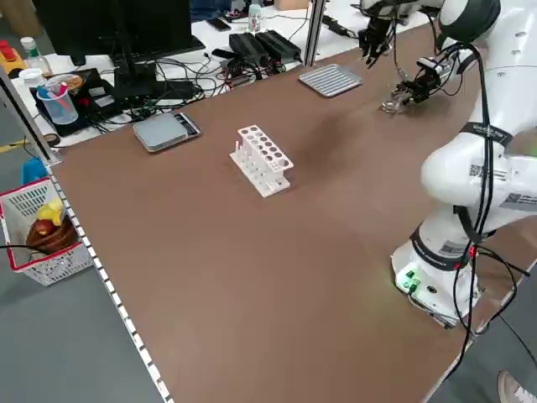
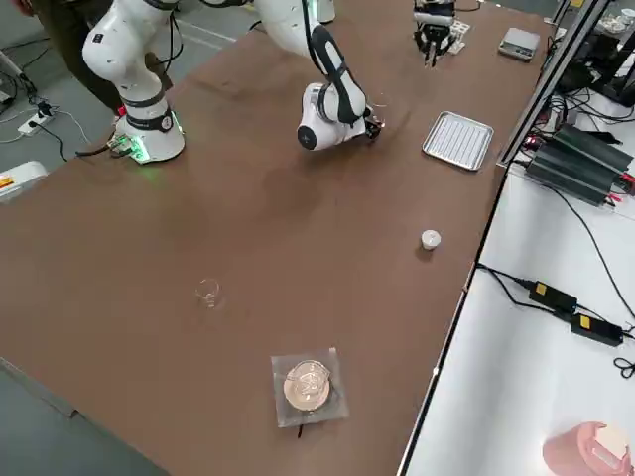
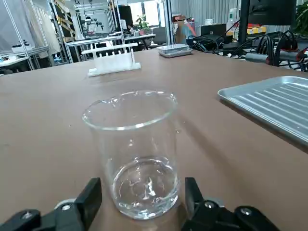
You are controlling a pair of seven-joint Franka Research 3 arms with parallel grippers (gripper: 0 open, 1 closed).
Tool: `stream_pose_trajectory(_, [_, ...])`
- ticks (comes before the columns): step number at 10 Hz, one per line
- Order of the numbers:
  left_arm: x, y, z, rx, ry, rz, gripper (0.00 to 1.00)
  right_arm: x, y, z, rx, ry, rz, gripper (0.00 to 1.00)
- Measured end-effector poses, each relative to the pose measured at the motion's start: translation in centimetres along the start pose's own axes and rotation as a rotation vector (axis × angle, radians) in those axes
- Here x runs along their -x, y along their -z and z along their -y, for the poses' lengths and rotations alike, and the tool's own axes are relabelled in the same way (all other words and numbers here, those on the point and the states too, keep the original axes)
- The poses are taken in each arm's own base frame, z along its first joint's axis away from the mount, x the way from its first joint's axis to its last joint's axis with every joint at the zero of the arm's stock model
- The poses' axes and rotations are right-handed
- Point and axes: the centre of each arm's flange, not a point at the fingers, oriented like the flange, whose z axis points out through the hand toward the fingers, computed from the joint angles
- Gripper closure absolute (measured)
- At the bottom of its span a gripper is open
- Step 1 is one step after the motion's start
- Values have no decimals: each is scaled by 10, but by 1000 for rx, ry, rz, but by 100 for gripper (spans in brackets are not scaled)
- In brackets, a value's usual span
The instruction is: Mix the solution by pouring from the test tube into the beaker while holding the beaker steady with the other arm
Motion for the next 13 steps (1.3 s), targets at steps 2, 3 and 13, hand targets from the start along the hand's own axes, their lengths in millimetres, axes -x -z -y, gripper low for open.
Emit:
stream_pose_trajectory(2, [58, 11, 25, 77, -41, -103, 78, -4, 1, -1, 4, -9, -13, 1])
stream_pose_trajectory(3, [88, 19, 35, 124, -47, -173, 78, -6, 4, -3, 10, -11, -18, 1])
stream_pose_trajectory(13, [399, 119, 23, 336, -166, -743, 78, -43, 72, -29, 64, 54, 75, 1])
